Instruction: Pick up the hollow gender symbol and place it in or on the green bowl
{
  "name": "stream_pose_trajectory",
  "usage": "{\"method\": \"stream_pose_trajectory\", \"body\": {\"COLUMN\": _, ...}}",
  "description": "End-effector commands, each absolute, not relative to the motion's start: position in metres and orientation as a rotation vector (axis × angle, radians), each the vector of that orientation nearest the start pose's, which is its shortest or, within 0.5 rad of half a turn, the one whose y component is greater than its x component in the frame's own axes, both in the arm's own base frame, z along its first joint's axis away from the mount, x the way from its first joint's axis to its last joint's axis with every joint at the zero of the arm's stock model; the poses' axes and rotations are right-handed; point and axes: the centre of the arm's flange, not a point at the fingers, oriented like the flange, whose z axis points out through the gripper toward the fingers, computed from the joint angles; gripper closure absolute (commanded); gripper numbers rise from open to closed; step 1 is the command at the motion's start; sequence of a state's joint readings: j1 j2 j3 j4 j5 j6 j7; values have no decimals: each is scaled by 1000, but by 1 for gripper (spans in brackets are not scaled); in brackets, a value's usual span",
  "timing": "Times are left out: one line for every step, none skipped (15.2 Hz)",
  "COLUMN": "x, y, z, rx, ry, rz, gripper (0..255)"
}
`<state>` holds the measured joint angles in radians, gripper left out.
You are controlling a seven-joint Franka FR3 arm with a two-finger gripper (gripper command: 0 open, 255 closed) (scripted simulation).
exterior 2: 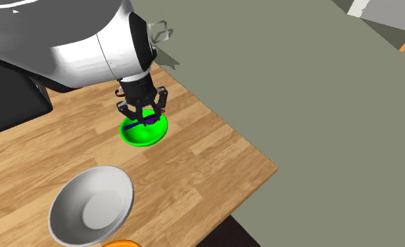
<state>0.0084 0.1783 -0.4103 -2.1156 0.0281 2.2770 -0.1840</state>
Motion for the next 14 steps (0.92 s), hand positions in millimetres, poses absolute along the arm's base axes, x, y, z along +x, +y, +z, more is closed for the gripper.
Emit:
{"method": "stream_pose_trajectory", "body": {"x": 526, "y": -216, "z": 327, "rx": -3167, "ry": 367, "rz": 25, "gripper": 255}}
{"method": "stream_pose_trajectory", "body": {"x": 526, "y": -216, "z": 322, "rx": -3167, "ry": 367, "rz": 25, "gripper": 255}}
{"method": "stream_pose_trajectory", "body": {"x": 526, "y": -216, "z": 317, "rx": -3167, "ry": 367, "rz": 25, "gripper": 255}}
{"method": "stream_pose_trajectory", "body": {"x": 526, "y": -216, "z": 311, "rx": -3167, "ry": 367, "rz": 25, "gripper": 255}}
{"method": "stream_pose_trajectory", "body": {"x": 526, "y": -216, "z": 306, "rx": -3167, "ry": 367, "rz": 25, "gripper": 255}}
{"method": "stream_pose_trajectory", "body": {"x": 526, "y": -216, "z": 301, "rx": -3167, "ry": 367, "rz": 25, "gripper": 255}}
{"method": "stream_pose_trajectory", "body": {"x": 526, "y": -216, "z": 296, "rx": -3167, "ry": 367, "rz": 25, "gripper": 255}}
{"method": "stream_pose_trajectory", "body": {"x": 526, "y": -216, "z": 290, "rx": -3167, "ry": 367, "rz": 25, "gripper": 255}}
{"method": "stream_pose_trajectory", "body": {"x": 526, "y": -216, "z": 285, "rx": -3167, "ry": 367, "rz": 25, "gripper": 255}}
{"method": "stream_pose_trajectory", "body": {"x": 526, "y": -216, "z": 280, "rx": -3167, "ry": 367, "rz": 25, "gripper": 255}}
{"method": "stream_pose_trajectory", "body": {"x": 526, "y": -216, "z": 275, "rx": -3167, "ry": 367, "rz": 25, "gripper": 255}}
{"method": "stream_pose_trajectory", "body": {"x": 526, "y": -216, "z": 272, "rx": -3167, "ry": 367, "rz": 25, "gripper": 255}}
{"method": "stream_pose_trajectory", "body": {"x": 526, "y": -216, "z": 272, "rx": -3167, "ry": 367, "rz": 25, "gripper": 255}}
{"method": "stream_pose_trajectory", "body": {"x": 526, "y": -216, "z": 272, "rx": -3167, "ry": 367, "rz": 25, "gripper": 255}}
